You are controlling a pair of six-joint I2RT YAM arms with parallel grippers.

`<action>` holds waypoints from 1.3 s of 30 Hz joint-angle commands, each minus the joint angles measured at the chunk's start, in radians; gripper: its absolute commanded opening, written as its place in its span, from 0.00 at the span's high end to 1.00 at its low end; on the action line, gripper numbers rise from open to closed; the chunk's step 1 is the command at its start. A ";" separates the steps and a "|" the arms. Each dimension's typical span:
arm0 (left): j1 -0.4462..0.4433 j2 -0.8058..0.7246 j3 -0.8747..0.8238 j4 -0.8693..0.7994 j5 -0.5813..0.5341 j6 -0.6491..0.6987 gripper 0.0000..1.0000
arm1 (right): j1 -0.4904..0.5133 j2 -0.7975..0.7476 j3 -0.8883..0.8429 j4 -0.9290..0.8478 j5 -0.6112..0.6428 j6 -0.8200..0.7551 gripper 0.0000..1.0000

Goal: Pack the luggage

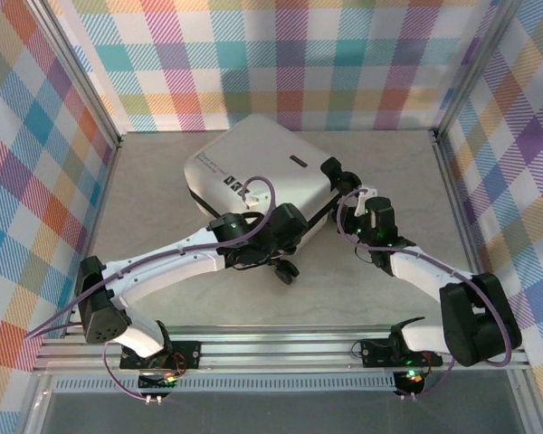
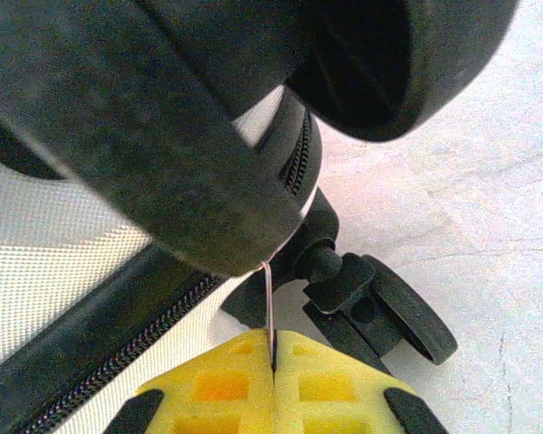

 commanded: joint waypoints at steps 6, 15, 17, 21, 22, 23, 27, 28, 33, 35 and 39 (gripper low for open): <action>0.050 -0.001 0.028 -0.267 -0.047 0.218 0.84 | -0.016 -0.013 0.004 -0.108 -0.022 -0.010 1.00; 0.280 -0.143 -0.064 -0.273 -0.027 0.399 0.86 | -0.015 -0.046 0.002 -0.142 -0.007 -0.015 1.00; 0.350 -0.158 -0.066 -0.264 -0.016 0.444 0.87 | -0.017 -0.030 0.017 -0.155 0.001 -0.021 1.00; 0.440 -0.162 -0.035 -0.254 -0.015 0.535 0.87 | -0.022 0.025 0.049 -0.147 0.017 -0.033 1.00; 0.460 -0.163 -0.030 -0.253 -0.009 0.554 0.87 | -0.027 0.045 0.066 -0.145 0.021 -0.039 1.00; 0.475 -0.163 -0.027 -0.249 -0.007 0.570 0.87 | -0.038 0.063 0.076 -0.135 0.014 -0.038 1.00; 0.513 -0.146 0.029 -0.260 -0.001 0.612 0.89 | -0.072 0.143 0.143 -0.123 -0.014 -0.037 1.00; 0.513 -0.143 0.061 -0.270 0.016 0.614 0.89 | -0.072 0.152 0.152 -0.123 -0.022 -0.035 1.00; 0.435 -0.137 0.191 -0.265 0.105 0.606 0.58 | -0.071 0.123 0.142 -0.119 -0.056 -0.024 1.00; 0.365 -0.109 0.228 -0.245 0.127 0.596 0.51 | -0.070 0.103 0.136 -0.125 -0.057 -0.025 1.00; 0.210 -0.016 0.301 -0.168 0.182 0.569 0.46 | -0.069 0.081 0.134 -0.134 -0.063 -0.024 1.00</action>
